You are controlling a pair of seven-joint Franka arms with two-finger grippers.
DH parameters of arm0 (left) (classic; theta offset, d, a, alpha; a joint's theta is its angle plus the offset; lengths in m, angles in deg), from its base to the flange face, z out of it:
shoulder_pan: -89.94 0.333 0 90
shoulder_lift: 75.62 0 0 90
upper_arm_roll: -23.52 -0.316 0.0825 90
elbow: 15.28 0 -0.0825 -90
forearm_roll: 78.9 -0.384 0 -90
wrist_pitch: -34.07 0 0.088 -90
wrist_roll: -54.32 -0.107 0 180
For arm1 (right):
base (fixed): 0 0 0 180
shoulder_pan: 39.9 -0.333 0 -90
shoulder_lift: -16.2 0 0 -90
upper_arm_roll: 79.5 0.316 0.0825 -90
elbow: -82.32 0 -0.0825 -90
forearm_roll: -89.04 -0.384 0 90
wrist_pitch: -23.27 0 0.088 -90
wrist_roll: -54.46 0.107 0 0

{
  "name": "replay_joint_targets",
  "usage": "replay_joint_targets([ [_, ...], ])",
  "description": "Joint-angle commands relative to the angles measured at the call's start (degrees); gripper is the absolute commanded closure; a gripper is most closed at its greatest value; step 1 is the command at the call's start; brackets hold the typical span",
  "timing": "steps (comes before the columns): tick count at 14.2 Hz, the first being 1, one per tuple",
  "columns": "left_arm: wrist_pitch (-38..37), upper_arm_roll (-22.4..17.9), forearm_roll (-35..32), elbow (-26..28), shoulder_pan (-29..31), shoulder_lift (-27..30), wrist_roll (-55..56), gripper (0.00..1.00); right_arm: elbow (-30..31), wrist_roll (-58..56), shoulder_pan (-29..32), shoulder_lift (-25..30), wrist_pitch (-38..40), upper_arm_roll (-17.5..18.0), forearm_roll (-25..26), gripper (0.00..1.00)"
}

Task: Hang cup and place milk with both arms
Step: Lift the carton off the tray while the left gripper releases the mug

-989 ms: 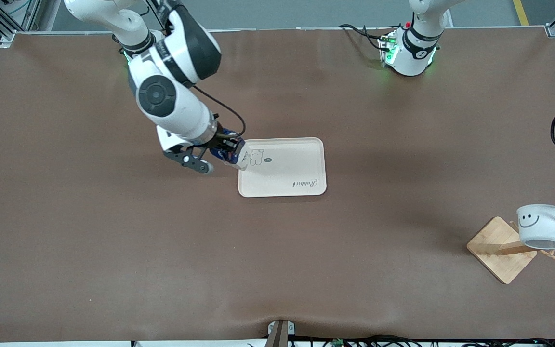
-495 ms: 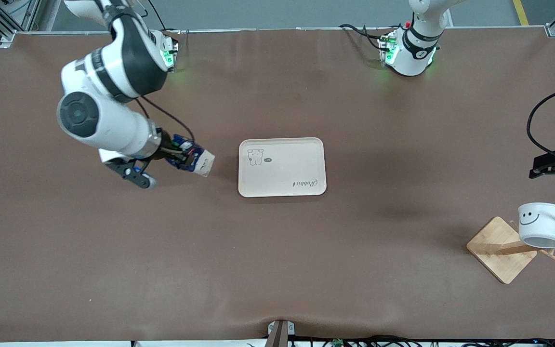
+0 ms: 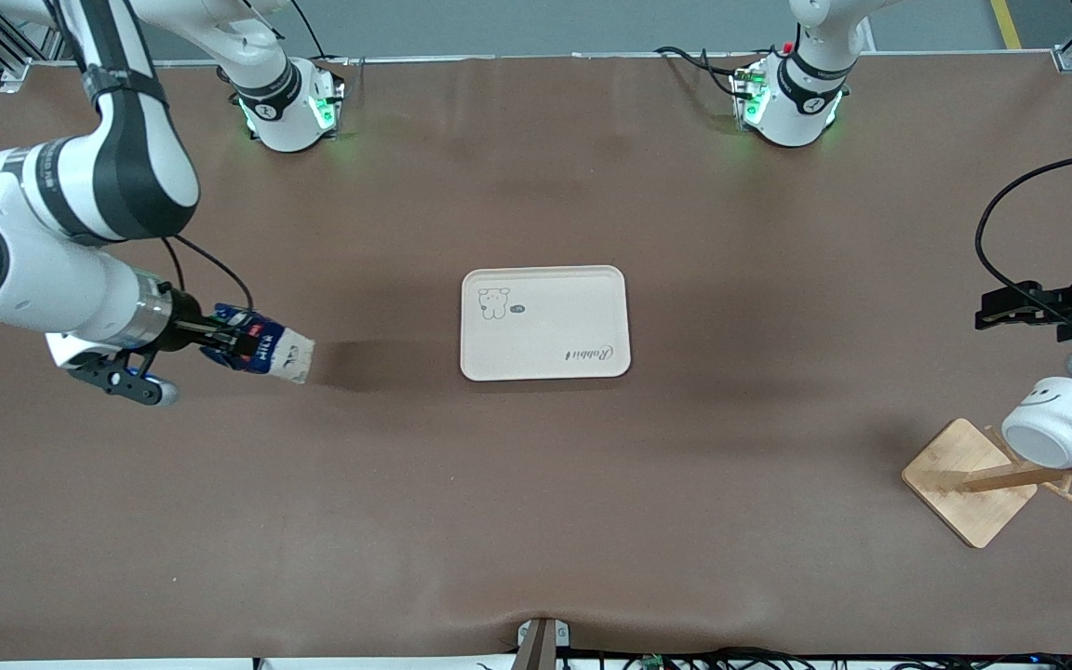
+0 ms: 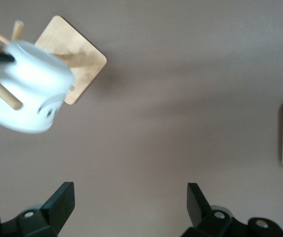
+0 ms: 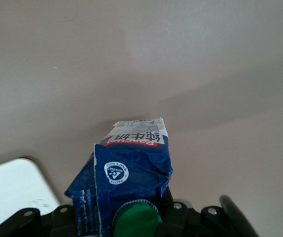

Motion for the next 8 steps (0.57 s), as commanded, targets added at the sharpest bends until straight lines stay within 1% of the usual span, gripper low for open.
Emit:
replay_joint_targets([
  [1, -1.25, 1.55, 0.53, 0.69, 0.45, 1.33, 3.89, 0.0, 2.32, -14.01, 6.15, 0.64, -1.19, 1.23, 0.94, 1.0],
  [4, -1.34, 1.55, -0.09, 0.6, 0.45, 1.41, 3.72, 0.0, 6.27, -15.54, 10.01, 2.47, -1.8, 1.15, 1.12, 1.0],
  [5, -1.34, 1.55, -0.09, 0.51, 0.45, 1.33, 3.72, 0.0, 8.28, -16.59, 12.29, 3.01, -4.15, 1.15, 1.12, 1.0],
  [6, -1.34, 1.55, 0.0, 0.51, 0.45, 1.33, 3.72, 0.0, 10.39, -19.56, 14.84, 3.27, -8.09, 1.15, 1.12, 1.0],
  [7, -1.34, 1.55, 0.0, 0.51, 0.54, 1.33, 3.72, 0.0, 11.46, -22.02, 15.99, 3.28, -10.4, 1.15, 1.12, 1.0],
  [8, -1.34, 1.55, 0.0, 0.51, 0.54, 1.33, 3.55, 0.0, 12.77, -22.92, 17.14, 3.1, -11.11, 1.15, 1.12, 1.0],
])
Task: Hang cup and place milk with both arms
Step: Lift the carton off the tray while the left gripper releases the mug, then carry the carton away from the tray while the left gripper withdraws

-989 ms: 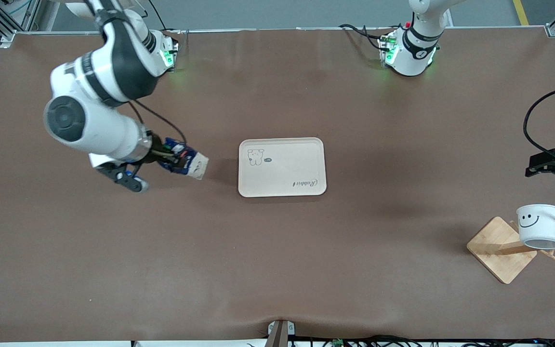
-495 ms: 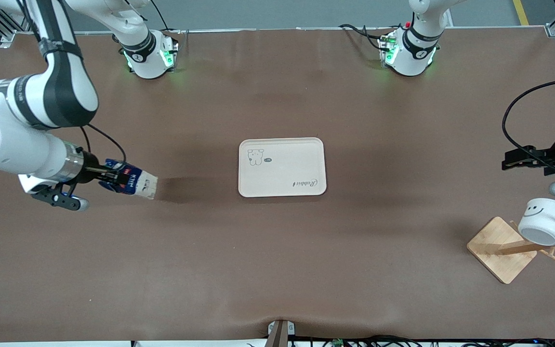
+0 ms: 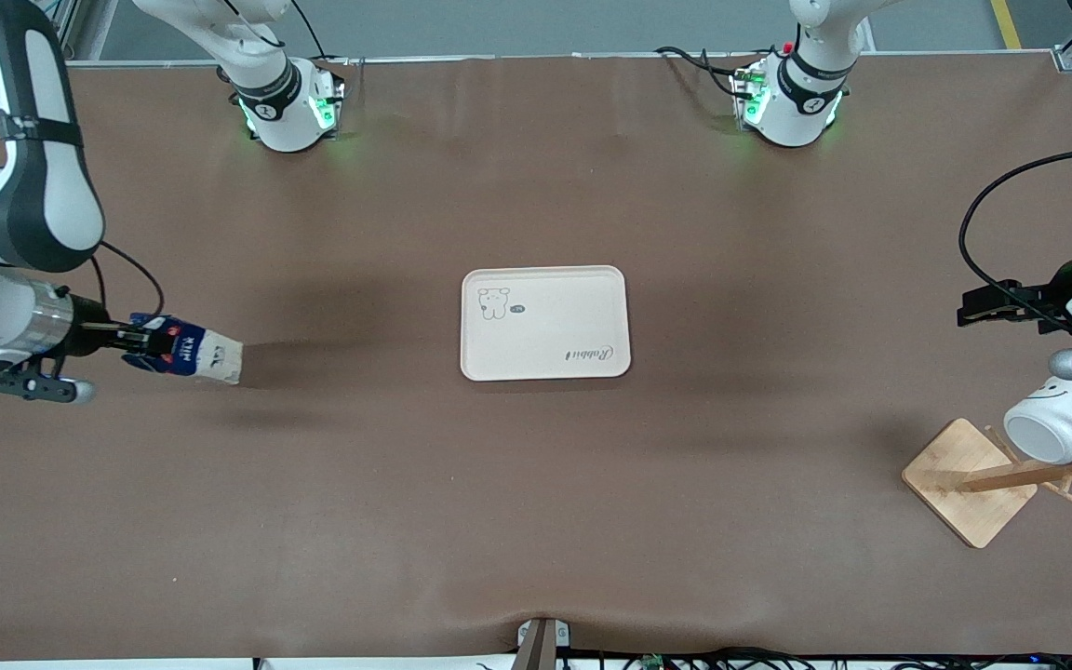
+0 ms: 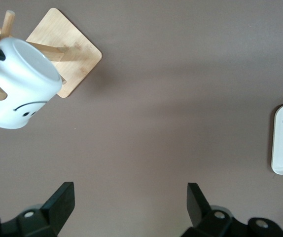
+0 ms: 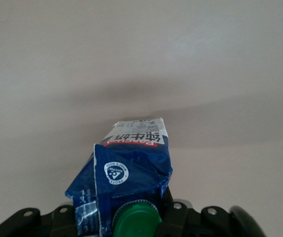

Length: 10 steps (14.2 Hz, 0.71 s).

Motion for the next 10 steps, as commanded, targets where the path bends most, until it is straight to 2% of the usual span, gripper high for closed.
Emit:
replay_joint_targets([
  [1, -0.69, 0.11, 0.09, 0.43, 0.64, 1.2, 0.16, 0.0, 5.77, -2.63, 3.59, 2.0, -3.64, 1.28, 0.73, 1.0],
  [3, -0.69, 0.11, 0.18, 0.34, 0.9, 0.94, -0.2, 0.0, 9.02, -2.19, 3.16, 2.08, -7.41, 1.28, 0.73, 1.0],
  [6, -0.69, 0.28, 0.09, 0.34, 0.12, 1.2, 0.06, 0.0, 10.79, -1.93, 3.16, 2.35, -7.69, 1.36, 0.91, 1.0],
  [8, -0.69, -1.29, -0.08, 0.34, -4.08, 1.64, 0.24, 0.0, 12.03, -1.75, 2.72, 3.05, -7.95, 1.28, 0.99, 1.0],
  [10, -0.69, -9.78, 0.09, 0.69, -12.32, 3.22, 0.68, 0.0, 11.68, -1.32, 2.63, 3.14, -8.04, 1.19, 3.09, 1.0],
])
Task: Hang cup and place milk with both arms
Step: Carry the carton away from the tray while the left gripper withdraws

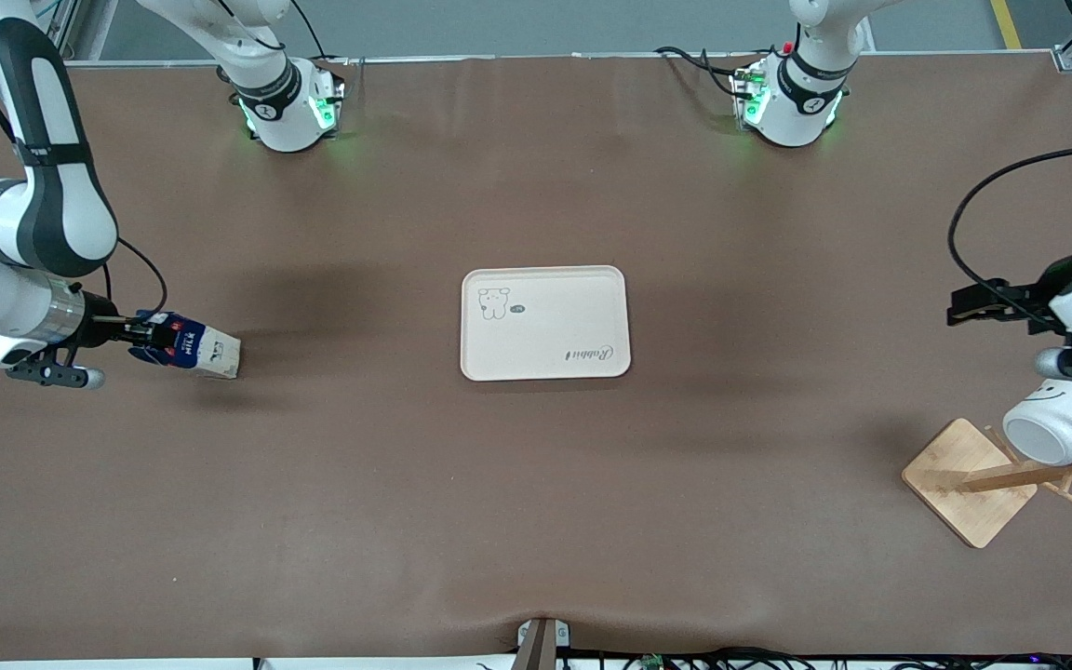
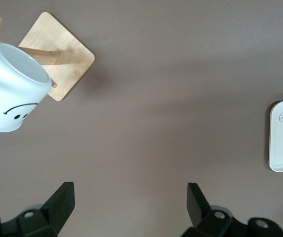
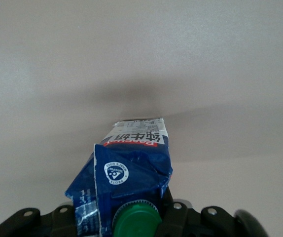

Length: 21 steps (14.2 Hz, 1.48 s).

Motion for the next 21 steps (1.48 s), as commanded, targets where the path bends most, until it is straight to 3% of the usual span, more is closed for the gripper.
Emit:
replay_joint_targets([
  [1, -0.67, -10.82, 0.18, 0.72, -10.85, 2.99, 0.28, 0.0, 2.09, 2.5, 0.05, 2.33, -0.78, 0.26, 4.52, 1.0],
  [8, 3.27, -20.79, 3.41, 4.93, -19.41, 5.97, 0.36, 0.0, 4.55, 3.04, 0.49, 2.25, -0.96, 0.43, 5.86, 1.0],
  [9, 4.41, -21.14, 5.26, 6.42, -19.33, 6.94, 0.36, 0.0, 4.55, 2.7, 0.57, 1.99, -0.96, 0.43, 5.86, 0.96],
  [10, 5.12, -21.15, 6.06, 7.57, -19.42, 7.82, 0.71, 0.0, 4.64, 2.43, 0.57, 1.98, -0.87, 0.35, 5.86, 0.65],
  [12, 6.61, -21.15, 5.89, 8.37, -19.94, 8.97, 0.89, 0.0, 4.73, -0.02, 0.92, 1.81, -0.87, 0.43, 5.86, 0.4],
  [16, 9.08, -21.15, 5.89, 10.73, -19.5, 12.64, 0.54, 0.0, 4.99, -0.12, 1.63, 1.72, -1.49, 0.43, 5.86, 0.37],
  [19, 8.99, -21.15, 5.98, 16.09, -19.68, 18.53, 0.19, 0.0, 5.7, -0.03, 1.81, 1.72, -1.49, 0.43, 5.86, 0.37],
  [20, 8.99, -21.15, 5.98, 17.15, -19.59, 19.33, 0.45, 0.0, 5.7, -0.03, 1.81, 1.72, -1.4, 0.43, 5.86, 0.33],
  [21, 8.99, -21.15, 5.98, 17.51, -19.59, 19.69, 0.45, 0.0, 5.7, -0.03, 1.81, 1.72, -1.4, 0.43, 5.86, 0.22],
])
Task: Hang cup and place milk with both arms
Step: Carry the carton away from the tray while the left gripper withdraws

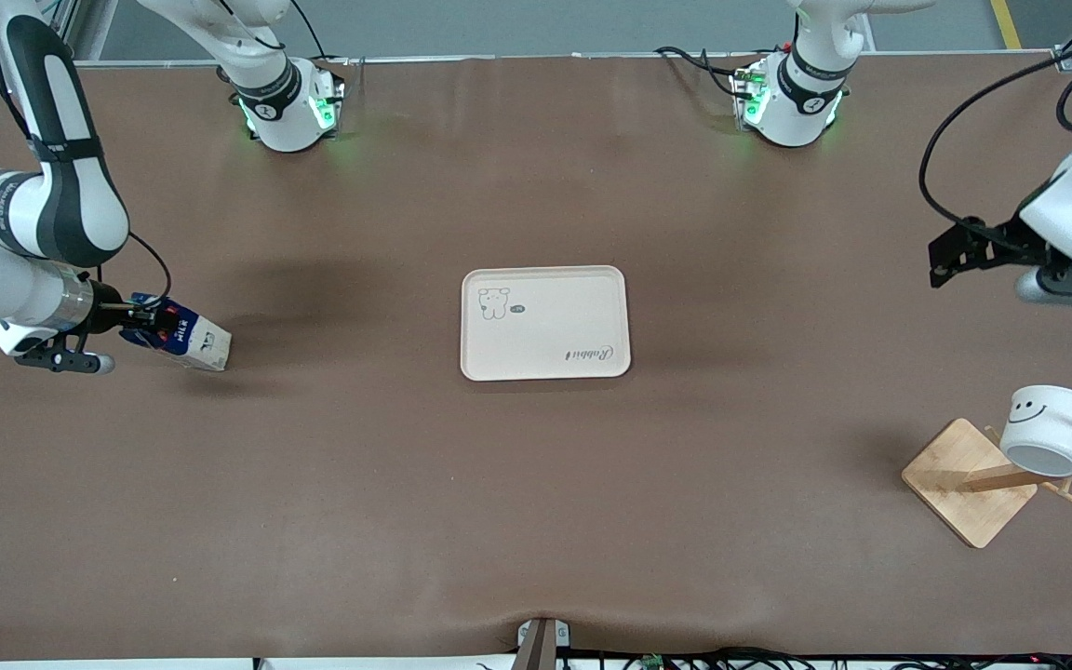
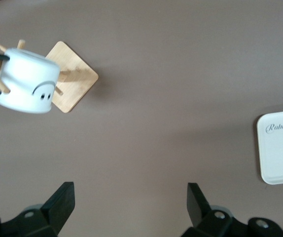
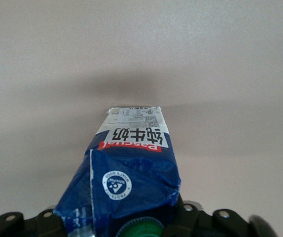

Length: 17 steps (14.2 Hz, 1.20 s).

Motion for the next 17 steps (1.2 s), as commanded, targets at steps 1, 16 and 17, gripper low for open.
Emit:
replay_joint_targets([
  [1, 1.0, -0.85, 0.79, 4.56, -0.65, 3.73, 0.42, 0.0, 1.7, -0.35, 1.03, 0.63, -0.76, 0.61, 1.39, 0.03],
  [16, -6.47, -0.77, 3.87, 0.95, 1.11, 3.73, -0.2, 0.0, -3.57, 0.44, -0.02, 0.8, 6.62, 0.88, 0.52, 0.0],
  [17, -6.38, -0.85, 4.04, 0.95, 1.2, 3.55, -0.11, 0.0, -4.1, 0.44, -0.2, 0.8, 6.71, 0.88, 0.51, 0.0],
])
